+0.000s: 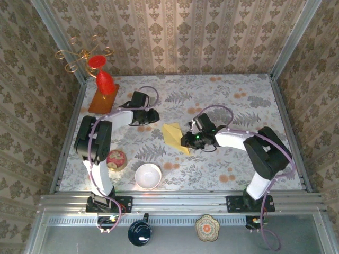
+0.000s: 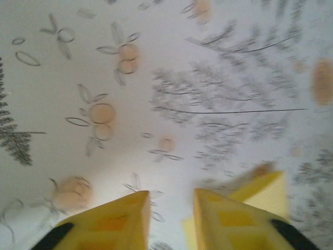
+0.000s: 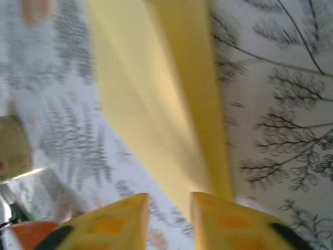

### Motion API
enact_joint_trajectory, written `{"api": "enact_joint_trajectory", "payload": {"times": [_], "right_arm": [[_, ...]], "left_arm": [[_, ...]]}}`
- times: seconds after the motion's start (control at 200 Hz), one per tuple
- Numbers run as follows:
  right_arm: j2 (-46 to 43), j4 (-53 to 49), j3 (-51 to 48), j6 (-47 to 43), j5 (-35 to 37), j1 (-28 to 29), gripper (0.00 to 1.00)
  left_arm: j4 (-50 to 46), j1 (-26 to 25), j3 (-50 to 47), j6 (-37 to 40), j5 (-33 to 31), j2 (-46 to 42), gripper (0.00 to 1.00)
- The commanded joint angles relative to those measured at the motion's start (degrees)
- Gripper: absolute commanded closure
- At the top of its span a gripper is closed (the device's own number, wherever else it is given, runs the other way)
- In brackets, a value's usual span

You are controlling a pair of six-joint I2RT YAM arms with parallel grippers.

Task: Fold a paper plane with a square sheet of paper (pick it up from the middle)
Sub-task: Fourth fold the wing at the center of the table, then turn over the paper at the center of the table.

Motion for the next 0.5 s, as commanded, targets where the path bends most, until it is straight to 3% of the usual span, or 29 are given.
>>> {"api": "enact_joint_trajectory", "payload": {"times": [0.0,0.14,0.495], "right_arm": [[-5.8,2.8,1.8,0.3,1.5,-0.7,0.61],[-6.2,3.3,0.5,-3.1,4.0,-2.7,0.55],[4.4,5.2,4.5,-10.7,-4.5,-5.4,0.58]], "left_arm": [[-0.7,-2.1,-2.7,-3.4,-3.7,-6.8,0.63],[2.8,-5.0,-8.3,-7.6,-2.7,-11.5,0.53],[14.0,-7.0,-21.7,-18.2,1.5,-17.4,0.41]]}}
